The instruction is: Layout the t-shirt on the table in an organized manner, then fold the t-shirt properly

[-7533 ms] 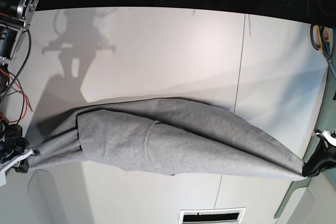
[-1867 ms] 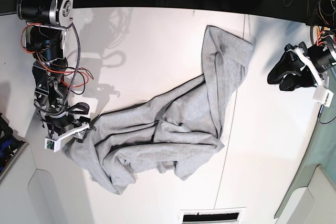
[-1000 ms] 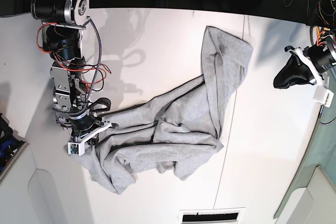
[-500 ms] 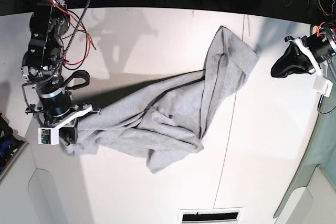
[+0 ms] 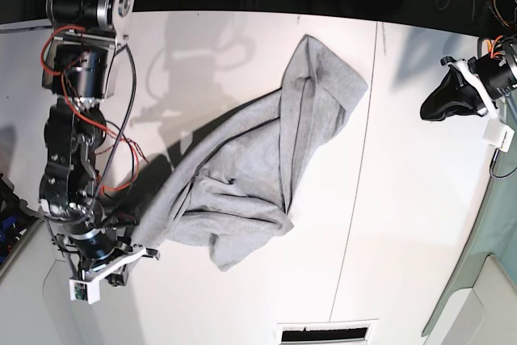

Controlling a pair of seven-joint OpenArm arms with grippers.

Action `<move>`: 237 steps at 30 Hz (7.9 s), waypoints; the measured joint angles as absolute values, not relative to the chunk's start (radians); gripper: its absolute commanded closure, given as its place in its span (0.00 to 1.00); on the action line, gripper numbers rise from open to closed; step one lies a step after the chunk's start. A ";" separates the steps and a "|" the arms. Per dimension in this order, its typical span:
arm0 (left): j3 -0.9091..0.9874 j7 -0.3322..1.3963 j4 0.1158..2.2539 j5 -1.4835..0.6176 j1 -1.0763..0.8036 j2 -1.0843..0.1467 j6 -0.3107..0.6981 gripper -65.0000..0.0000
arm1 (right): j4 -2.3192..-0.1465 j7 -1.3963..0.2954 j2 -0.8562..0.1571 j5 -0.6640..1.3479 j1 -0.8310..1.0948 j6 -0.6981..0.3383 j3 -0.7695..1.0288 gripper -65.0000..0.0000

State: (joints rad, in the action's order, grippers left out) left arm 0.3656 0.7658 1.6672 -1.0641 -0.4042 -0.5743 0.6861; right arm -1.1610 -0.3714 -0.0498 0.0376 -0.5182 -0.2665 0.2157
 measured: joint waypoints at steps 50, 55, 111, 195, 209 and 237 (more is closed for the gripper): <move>0.366 0.759 1.667 -1.029 -0.338 -0.574 0.686 0.65 | -0.894 -0.190 0.123 -0.001 -0.631 -0.409 0.050 0.44; 0.366 0.760 1.667 -1.029 -0.338 -0.574 0.686 0.65 | -0.894 -0.204 0.099 -0.018 -0.632 -0.403 0.030 0.44; -0.068 0.524 1.566 -0.533 -0.282 -0.436 0.554 1.00 | -1.303 -0.279 0.009 -0.023 -0.059 -0.265 0.034 1.00; -0.031 0.744 1.590 -0.679 -0.035 -0.261 0.547 0.39 | -1.539 -0.561 -0.019 0.254 0.222 -0.490 0.008 0.57; -0.031 0.744 1.590 -0.678 -0.036 -0.261 0.547 0.39 | -1.538 -0.524 -0.017 0.254 0.222 -0.490 -0.146 1.00; 0.093 0.758 1.590 -0.780 -0.019 -0.418 0.558 0.39 | -1.537 -0.491 0.116 0.144 0.037 -0.498 -0.238 0.61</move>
State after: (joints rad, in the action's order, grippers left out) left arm 0.0925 0.7578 1.5902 -0.7803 -0.0193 -0.4183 0.5583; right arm -1.5372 -0.4911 0.1162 0.1440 0.0372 -0.4976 -0.2378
